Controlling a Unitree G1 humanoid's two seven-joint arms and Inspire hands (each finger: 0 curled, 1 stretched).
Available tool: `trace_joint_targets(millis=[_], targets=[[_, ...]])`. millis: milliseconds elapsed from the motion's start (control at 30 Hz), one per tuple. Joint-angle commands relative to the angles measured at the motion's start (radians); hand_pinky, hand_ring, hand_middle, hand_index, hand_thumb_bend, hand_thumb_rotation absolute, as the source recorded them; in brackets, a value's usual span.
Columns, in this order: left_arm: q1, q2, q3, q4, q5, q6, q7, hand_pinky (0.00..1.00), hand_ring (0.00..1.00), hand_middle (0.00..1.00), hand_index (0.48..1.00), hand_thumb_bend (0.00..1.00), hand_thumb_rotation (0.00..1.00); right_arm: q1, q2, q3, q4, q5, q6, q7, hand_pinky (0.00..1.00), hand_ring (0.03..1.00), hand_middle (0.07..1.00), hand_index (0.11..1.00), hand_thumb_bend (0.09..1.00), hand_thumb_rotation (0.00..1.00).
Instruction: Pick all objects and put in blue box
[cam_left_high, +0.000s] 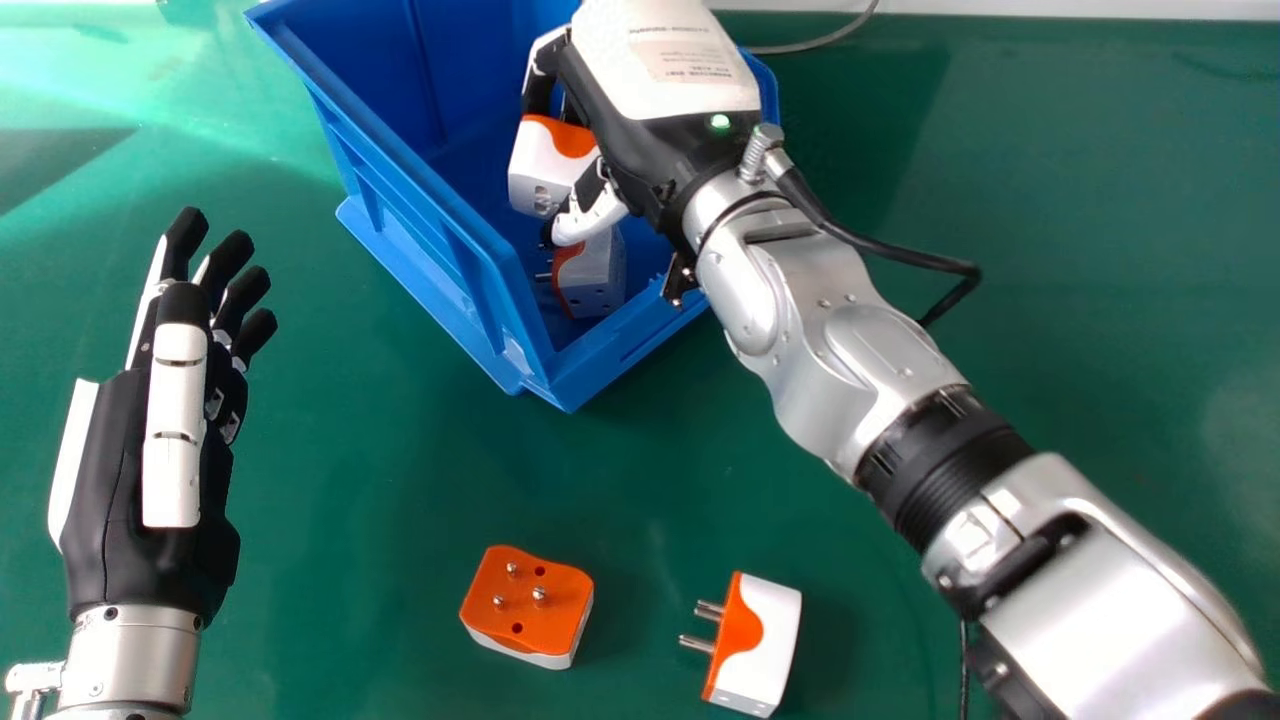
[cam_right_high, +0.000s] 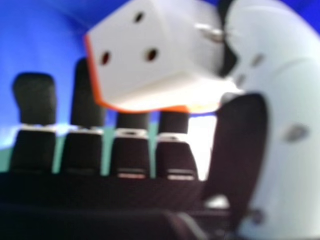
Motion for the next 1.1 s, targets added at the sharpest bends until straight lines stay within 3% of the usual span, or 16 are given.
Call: trace_joint_targets(millis=[0,267,467,633,767,867,933,1067], targets=[[0.005,0.002,-0.002,-0.029,0.001,-0.009,0.0,0.93,0.94,0.95,0.966,0.49,0.94,-0.067,0.013,0.011,0.037,0.007,-0.022,-0.042,0.26,0.377,0.51,0.544,0.504,0.0],[0.011,-0.005,-0.001,-0.032,0.002,-0.013,0.01,0.93,0.94,0.95,0.968,0.49,0.94,-0.085,0.018,0.061,0.118,-0.008,-0.02,-0.049,0.29,0.393,0.527,0.513,0.507,0.0],[0.009,-0.001,0.003,-0.023,-0.005,-0.019,0.002,0.93,0.94,0.95,0.969,0.49,0.95,-0.08,0.01,0.091,0.112,-0.011,-0.013,-0.054,0.29,0.395,0.53,0.506,0.508,0.0],[0.005,0.001,0.004,-0.02,-0.002,-0.024,-0.001,0.94,0.94,0.95,0.97,0.48,0.95,-0.083,0.005,0.101,0.105,-0.007,-0.002,-0.046,0.29,0.396,0.531,0.503,0.509,0.0],[0.005,0.0,0.005,-0.018,0.008,-0.025,0.006,0.94,0.94,0.95,0.967,0.49,0.95,-0.084,-0.001,0.103,0.101,-0.006,-0.005,-0.055,0.29,0.396,0.532,0.501,0.51,0.0],[0.005,0.0,0.006,-0.018,0.008,-0.027,0.007,0.94,0.93,0.94,0.964,0.49,0.95,-0.08,-0.002,0.089,0.098,0.011,-0.013,-0.06,0.29,0.395,0.532,0.5,0.51,0.0],[0.005,0.0,0.006,-0.016,0.008,-0.029,0.009,0.94,0.93,0.94,0.962,0.49,0.95,-0.08,0.017,0.053,0.093,0.052,0.026,-0.026,0.29,0.394,0.532,0.499,0.51,0.0],[0.004,0.001,0.008,-0.015,0.001,-0.026,0.004,0.94,0.93,0.94,0.959,0.49,0.95,-0.085,0.02,0.081,0.079,0.031,0.081,-0.001,0.31,0.398,0.53,0.503,0.51,0.0]])
